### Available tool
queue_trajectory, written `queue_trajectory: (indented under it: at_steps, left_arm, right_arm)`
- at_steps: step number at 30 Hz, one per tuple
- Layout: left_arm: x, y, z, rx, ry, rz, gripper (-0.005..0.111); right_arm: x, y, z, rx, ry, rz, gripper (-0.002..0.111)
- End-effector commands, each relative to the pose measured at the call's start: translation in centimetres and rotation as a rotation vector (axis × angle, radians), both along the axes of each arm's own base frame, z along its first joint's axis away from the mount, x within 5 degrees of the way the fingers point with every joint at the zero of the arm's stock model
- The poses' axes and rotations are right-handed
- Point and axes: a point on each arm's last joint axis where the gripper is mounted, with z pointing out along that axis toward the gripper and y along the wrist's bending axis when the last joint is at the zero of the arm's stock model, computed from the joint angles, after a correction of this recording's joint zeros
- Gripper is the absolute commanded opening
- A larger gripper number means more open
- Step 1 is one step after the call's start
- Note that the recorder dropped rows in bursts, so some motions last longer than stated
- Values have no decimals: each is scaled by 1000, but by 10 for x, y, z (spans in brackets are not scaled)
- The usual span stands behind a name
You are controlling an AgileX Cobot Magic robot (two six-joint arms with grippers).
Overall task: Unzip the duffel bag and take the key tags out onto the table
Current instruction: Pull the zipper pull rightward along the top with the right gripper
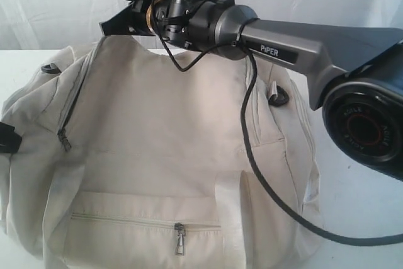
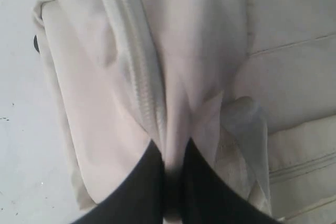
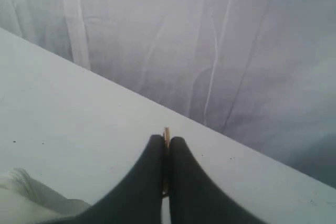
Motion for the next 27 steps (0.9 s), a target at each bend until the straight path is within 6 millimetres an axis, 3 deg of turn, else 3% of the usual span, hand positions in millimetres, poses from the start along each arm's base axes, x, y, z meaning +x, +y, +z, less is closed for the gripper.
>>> queue_trajectory:
  at_steps: [1, 15, 27]
  left_arm:
    - [-4, -1, 1, -13, 7, 2, 0]
    - [-1, 0, 3, -18, -22, 32, 0]
    - [-1, 0, 4, -21, -28, 38, 0]
  right_arm:
    - [7, -23, 20, -74, -15, -138, 0]
    - [-11, -33, 5, -287, 137, -42, 0]
    - [-9, -70, 10, -290, 180, -85, 0]
